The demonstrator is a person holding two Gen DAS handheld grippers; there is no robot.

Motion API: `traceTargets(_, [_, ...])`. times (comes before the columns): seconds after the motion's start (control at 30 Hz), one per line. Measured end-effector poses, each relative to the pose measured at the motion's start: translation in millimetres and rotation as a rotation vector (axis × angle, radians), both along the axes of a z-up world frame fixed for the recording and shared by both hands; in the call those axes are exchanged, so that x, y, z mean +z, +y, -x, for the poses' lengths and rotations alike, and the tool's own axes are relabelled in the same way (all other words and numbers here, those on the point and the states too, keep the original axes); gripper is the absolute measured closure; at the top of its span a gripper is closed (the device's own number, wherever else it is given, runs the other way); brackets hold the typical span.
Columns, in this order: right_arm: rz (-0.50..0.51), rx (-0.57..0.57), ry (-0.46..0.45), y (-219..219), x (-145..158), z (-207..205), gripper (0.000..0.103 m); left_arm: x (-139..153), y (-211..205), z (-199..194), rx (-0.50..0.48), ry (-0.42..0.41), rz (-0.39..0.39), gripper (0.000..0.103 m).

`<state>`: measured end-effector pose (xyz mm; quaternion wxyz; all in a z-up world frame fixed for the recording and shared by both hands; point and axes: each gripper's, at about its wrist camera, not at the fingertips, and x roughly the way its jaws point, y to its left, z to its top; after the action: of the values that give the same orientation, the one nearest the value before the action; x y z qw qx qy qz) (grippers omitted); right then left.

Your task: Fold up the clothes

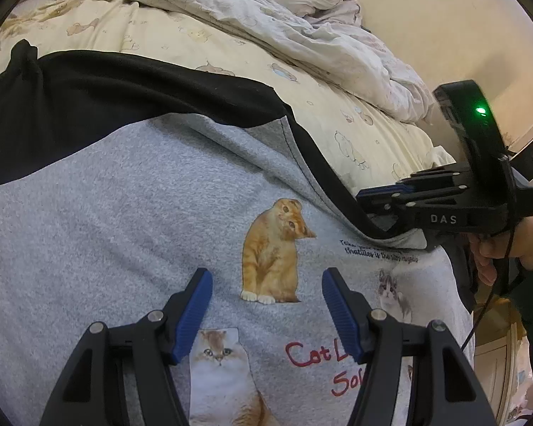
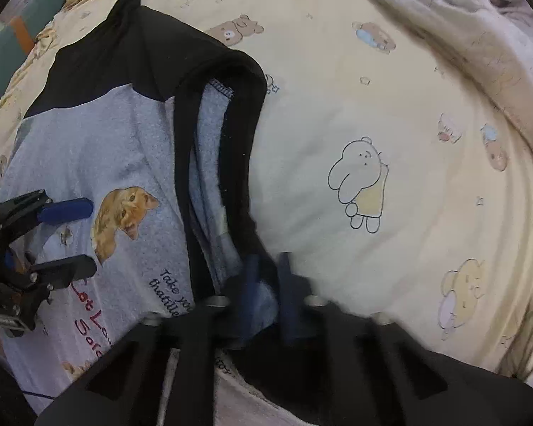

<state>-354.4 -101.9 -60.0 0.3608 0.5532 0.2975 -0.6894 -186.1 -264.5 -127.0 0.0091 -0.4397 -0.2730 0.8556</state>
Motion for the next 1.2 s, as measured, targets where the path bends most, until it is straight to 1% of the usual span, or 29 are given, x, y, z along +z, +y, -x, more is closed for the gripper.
traceTargets(0.07, [-0.007,0.014,0.048,2,9,-3,0.097,0,0,4,-0.005,0.0,-0.001,0.038])
traceTargets(0.13, [0.004,-0.006,0.119,5,23,3,0.097,0,1,6,-0.005,0.0,0.001,0.038])
traceTargets(0.2, [0.042,-0.045,0.182,7,41,16,0.097,-1,2,7,-0.006,0.0,0.003,0.038])
traceTargets(0.3, [0.075,-0.113,0.26,2,62,50,0.097,-1,2,8,-0.005,0.001,0.003,0.038])
traceTargets(0.37, [0.062,-0.134,0.287,-17,55,66,0.097,-1,3,10,-0.006,0.002,0.009,0.038])
traceTargets(0.43, [-0.008,-0.133,0.295,-29,37,88,0.097,-1,5,11,-0.009,0.003,0.017,0.038])
traceTargets(0.47, [-0.036,-0.136,0.286,-40,20,97,0.097,-1,6,12,-0.01,0.003,0.022,0.038])
traceTargets(0.5, [-0.074,-0.142,0.277,-39,7,106,0.097,-1,6,12,-0.011,0.003,0.024,0.038])
traceTargets(0.57, [-0.119,-0.171,0.268,-37,-9,117,0.097,-1,5,11,-0.01,0.003,0.017,0.038])
traceTargets(0.6, [-0.126,-0.195,0.27,-34,-13,122,0.091,-1,5,11,-0.01,0.003,0.014,0.038])
traceTargets(0.63, [-0.098,-0.238,0.263,-28,-8,128,0.091,-1,5,11,-0.009,0.002,0.011,0.038])
traceTargets(0.73, [0.1,-0.355,0.191,2,22,140,0.086,-2,6,12,-0.012,0.003,0.011,0.038])
traceTargets(0.8, [0.161,-0.373,0.151,23,40,138,0.083,-2,6,12,-0.011,0.002,0.008,0.038])
traceTargets(0.87, [0.209,-0.383,0.11,43,54,134,0.082,-3,7,11,-0.011,0.003,0.004,0.038])
traceTargets(0.97, [0.123,-0.315,0.064,62,43,108,0.082,-2,8,9,-0.01,0.006,0.015,0.038])
traceTargets(1.03, [0.084,-0.29,-0.014,73,22,99,0.082,-2,11,9,-0.01,0.007,0.028,0.038])
traceTargets(1.07, [0.072,-0.295,-0.039,78,15,94,0.082,-2,12,9,-0.01,0.008,0.032,0.038])
traceTargets(1.13, [0.073,-0.31,-0.127,85,-6,85,0.079,-2,10,10,-0.011,0.009,0.039,0.038])
traceTargets(1.2, [0.083,-0.274,-0.064,80,-3,71,0.079,-2,9,11,-0.01,0.011,0.041,0.038])
